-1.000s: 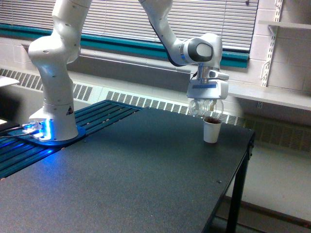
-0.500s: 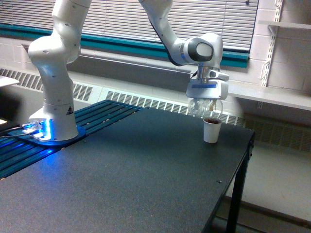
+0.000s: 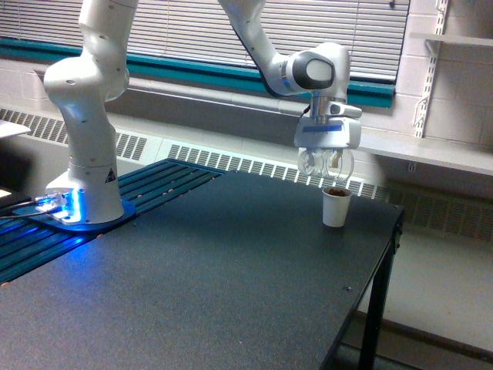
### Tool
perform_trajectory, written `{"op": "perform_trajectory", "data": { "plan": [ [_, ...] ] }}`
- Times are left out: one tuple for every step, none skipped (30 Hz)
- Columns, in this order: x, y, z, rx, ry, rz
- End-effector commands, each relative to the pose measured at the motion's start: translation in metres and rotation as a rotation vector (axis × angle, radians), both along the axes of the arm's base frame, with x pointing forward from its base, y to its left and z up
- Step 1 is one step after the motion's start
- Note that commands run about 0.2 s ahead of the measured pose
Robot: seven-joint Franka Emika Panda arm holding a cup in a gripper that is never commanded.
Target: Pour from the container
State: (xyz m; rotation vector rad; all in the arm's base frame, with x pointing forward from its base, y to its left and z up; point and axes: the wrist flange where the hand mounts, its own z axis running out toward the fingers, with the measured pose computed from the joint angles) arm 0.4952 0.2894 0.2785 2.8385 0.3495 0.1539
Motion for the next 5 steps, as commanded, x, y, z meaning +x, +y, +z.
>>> {"op": "perform_trajectory", "data": {
  "plan": [
    [-0.0050, -0.0139, 0.0092, 0.019, -0.023, -0.005],
    [-0.0068, -0.0158, 0.0100, 0.021, -0.025, -0.005],
    [-0.0082, -0.0168, 0.0106, 0.021, -0.025, -0.005],
    [-0.0095, -0.0177, 0.0112, 0.021, -0.025, -0.005],
    [-0.0104, -0.0183, 0.0116, 0.021, -0.025, -0.005]
  ]
}}
